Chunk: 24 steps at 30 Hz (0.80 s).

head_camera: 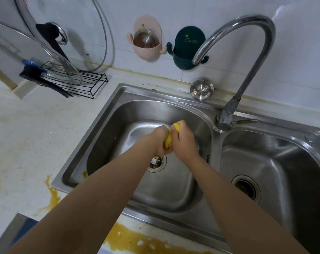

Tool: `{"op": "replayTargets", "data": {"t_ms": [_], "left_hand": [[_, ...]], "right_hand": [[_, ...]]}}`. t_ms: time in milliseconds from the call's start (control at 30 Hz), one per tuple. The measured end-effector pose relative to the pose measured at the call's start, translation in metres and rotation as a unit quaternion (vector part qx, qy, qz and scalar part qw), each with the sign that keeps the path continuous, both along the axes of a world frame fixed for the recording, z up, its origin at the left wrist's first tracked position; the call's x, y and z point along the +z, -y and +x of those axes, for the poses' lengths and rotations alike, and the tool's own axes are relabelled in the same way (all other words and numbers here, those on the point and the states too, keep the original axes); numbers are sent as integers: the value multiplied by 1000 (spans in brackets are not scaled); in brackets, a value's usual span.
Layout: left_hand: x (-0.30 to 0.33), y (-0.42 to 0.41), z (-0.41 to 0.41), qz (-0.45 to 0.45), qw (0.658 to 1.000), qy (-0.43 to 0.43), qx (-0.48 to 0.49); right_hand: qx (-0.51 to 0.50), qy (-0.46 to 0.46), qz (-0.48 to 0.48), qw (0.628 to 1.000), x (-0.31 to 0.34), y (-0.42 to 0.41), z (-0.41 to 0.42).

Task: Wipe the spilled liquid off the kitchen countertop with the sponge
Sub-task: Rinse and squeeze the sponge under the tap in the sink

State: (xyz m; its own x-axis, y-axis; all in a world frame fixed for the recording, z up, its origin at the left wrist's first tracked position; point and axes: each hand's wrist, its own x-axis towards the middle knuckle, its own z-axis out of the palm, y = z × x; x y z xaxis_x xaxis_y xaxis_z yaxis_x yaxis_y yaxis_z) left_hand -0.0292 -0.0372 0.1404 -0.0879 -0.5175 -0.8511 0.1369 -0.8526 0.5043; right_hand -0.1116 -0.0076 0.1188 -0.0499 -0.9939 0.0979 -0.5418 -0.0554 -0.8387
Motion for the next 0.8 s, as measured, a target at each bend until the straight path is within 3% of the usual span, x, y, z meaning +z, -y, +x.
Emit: {"op": "replayTargets", "data": {"t_ms": [133,300,533,800], "left_hand": [[3,-7,-14,-71,997,4,32],[-3,3,-12,-161,977,140,-32],[-7,-1,-6,-92,992,51,-71],[-15,-3,-17,-79,993,22,-88]], "right_hand": [[-57,32,48,997,16,21,6],[-73,128,163,975,14,26,9],[-42,36,156,986,4,31,4],[-23,25,150,988,-4,27,-10]]}}
